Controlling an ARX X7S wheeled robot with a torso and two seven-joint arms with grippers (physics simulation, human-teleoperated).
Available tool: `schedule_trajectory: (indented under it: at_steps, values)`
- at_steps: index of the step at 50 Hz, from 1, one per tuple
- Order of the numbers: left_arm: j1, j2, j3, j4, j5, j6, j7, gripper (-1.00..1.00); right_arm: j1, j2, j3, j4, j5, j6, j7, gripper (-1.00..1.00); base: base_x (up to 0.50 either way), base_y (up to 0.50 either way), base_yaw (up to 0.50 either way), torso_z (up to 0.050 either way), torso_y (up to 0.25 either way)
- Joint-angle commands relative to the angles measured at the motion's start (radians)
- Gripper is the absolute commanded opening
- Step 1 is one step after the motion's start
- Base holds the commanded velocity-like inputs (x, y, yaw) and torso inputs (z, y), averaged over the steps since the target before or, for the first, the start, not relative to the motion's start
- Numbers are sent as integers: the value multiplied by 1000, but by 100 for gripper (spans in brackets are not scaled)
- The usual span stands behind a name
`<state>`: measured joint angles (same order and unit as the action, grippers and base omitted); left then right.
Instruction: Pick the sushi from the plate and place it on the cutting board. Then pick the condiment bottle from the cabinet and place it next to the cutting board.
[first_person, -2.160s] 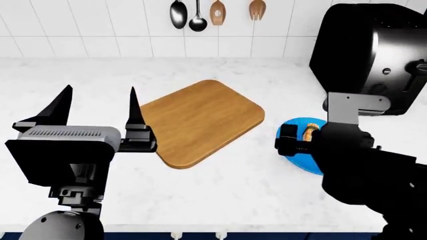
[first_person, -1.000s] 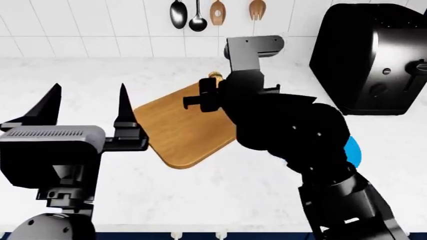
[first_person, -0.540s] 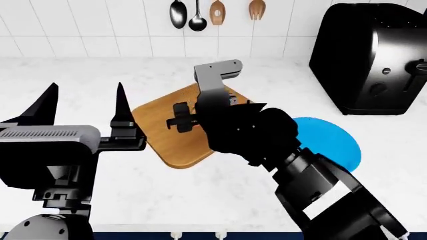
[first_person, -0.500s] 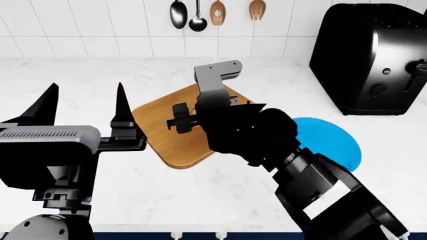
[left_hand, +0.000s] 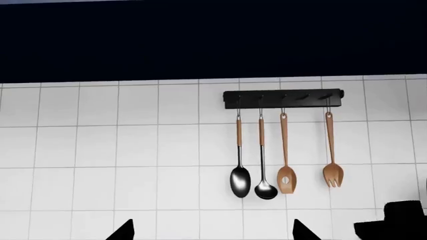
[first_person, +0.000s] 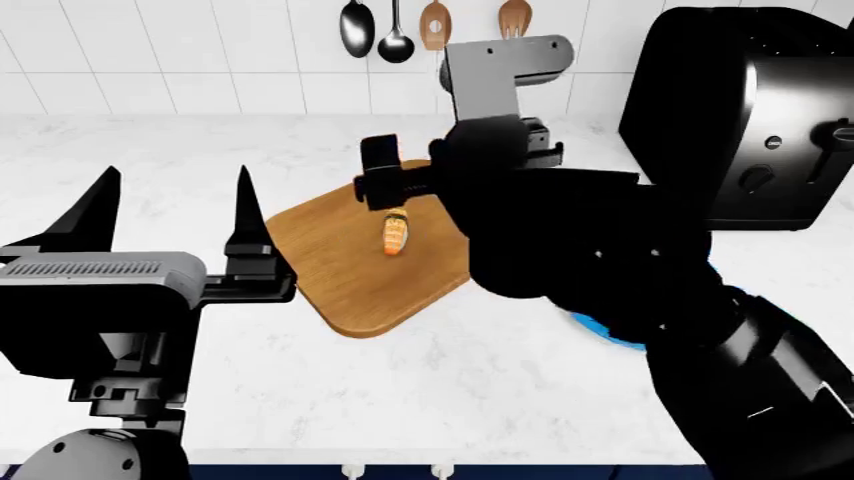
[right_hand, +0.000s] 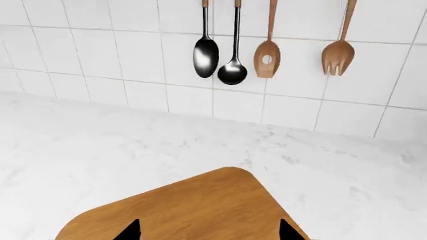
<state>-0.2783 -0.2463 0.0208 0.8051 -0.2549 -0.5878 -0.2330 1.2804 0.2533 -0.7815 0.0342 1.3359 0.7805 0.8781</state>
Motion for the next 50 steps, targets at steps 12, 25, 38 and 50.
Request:
schedule_trajectory:
  at_steps: [12, 25, 38, 50]
  values:
    - [-78, 3, 32, -14, 11, -21, -31, 100, -244, 335, 132, -710, -70, -135, 156, 100, 0, 0, 0, 0, 0]
    - [-761, 161, 62, -1014, -5, 74, 46, 100, -404, 494, 217, -868, -99, -240, 174, 100, 0, 0, 0, 0, 0]
    - [-1167, 224, 149, -2114, 201, 475, 102, 100, -433, 528, 254, -899, -111, -285, 165, 100, 0, 0, 0, 0, 0]
    - [-1079, 238, -5, -2114, 184, 535, 207, 100, -497, 529, 251, -870, -158, -326, 116, 100, 0, 0, 0, 0, 0]
